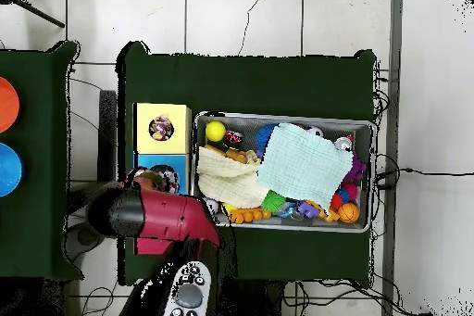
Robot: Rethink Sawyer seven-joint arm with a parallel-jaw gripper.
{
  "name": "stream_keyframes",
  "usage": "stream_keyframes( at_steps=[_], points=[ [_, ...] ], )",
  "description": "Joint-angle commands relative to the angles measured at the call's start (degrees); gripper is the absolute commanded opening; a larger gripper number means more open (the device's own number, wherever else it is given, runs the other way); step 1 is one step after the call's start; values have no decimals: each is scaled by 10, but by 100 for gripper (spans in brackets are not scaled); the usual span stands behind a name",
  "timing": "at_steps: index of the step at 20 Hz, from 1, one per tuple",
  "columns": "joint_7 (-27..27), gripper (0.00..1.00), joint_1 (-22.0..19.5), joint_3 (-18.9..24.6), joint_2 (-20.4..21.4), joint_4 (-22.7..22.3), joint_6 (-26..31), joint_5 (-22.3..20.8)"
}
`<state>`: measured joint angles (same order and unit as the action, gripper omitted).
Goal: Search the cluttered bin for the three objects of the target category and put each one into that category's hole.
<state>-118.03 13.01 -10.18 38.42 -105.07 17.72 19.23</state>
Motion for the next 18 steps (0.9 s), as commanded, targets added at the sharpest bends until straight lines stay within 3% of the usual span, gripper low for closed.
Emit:
stream_keyframes(
  at_steps=[1, 11, 18],
  points=[
    [-74, 0, -53, 78, -5, -57, -17, 9],
    [-75, 0, -136, 193, -9, -90, -93, -2],
    [-78, 0, -173, 251, -14, -103, -106, -9]
  ],
)
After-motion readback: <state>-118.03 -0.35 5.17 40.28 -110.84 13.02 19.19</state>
